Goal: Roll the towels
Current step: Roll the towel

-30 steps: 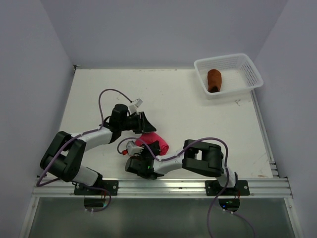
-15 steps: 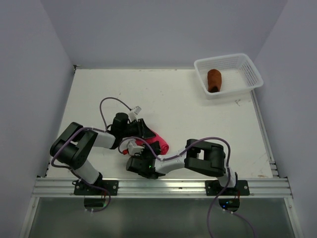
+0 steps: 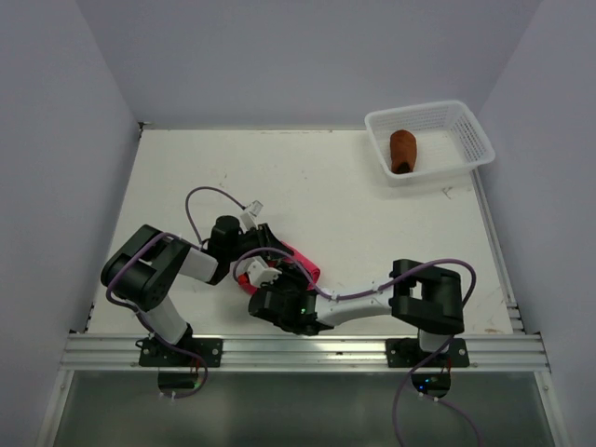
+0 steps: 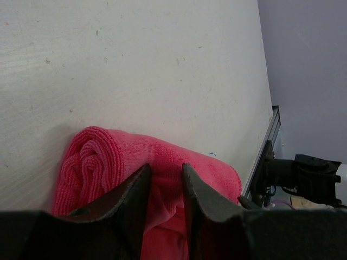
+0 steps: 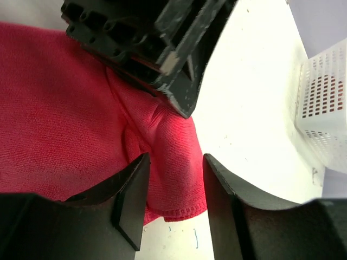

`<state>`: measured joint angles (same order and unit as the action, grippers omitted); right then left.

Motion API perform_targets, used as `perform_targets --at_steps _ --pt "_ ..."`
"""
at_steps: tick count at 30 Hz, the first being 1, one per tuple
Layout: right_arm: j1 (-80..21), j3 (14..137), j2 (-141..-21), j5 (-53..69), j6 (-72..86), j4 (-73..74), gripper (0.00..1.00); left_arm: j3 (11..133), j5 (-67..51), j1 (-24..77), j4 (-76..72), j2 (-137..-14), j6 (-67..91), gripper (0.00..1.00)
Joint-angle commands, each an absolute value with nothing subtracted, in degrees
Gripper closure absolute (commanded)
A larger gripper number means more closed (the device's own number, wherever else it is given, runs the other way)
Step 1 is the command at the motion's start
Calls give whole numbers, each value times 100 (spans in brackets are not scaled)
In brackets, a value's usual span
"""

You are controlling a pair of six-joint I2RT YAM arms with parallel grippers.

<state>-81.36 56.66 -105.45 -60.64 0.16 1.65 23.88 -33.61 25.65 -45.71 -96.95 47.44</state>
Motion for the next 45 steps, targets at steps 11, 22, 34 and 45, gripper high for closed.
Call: perform_targets --at_steps 11,22,34,45 --pt "-7463 5134 -8046 -3906 1396 562 45 1951 -2505 2610 -3577 -10011 4438 64" --pt "-4897 4421 -7505 217 3075 220 38 1898 -2514 2610 -3577 -9835 4430 64" --pt "-4131 3806 -8648 1977 3753 -887 39 1898 -2373 2610 -3305 -9554 4289 64" --pt "-4122 3226 -8842 2460 4175 -1740 59 2013 -2224 2610 -3024 -9361 4166 64"
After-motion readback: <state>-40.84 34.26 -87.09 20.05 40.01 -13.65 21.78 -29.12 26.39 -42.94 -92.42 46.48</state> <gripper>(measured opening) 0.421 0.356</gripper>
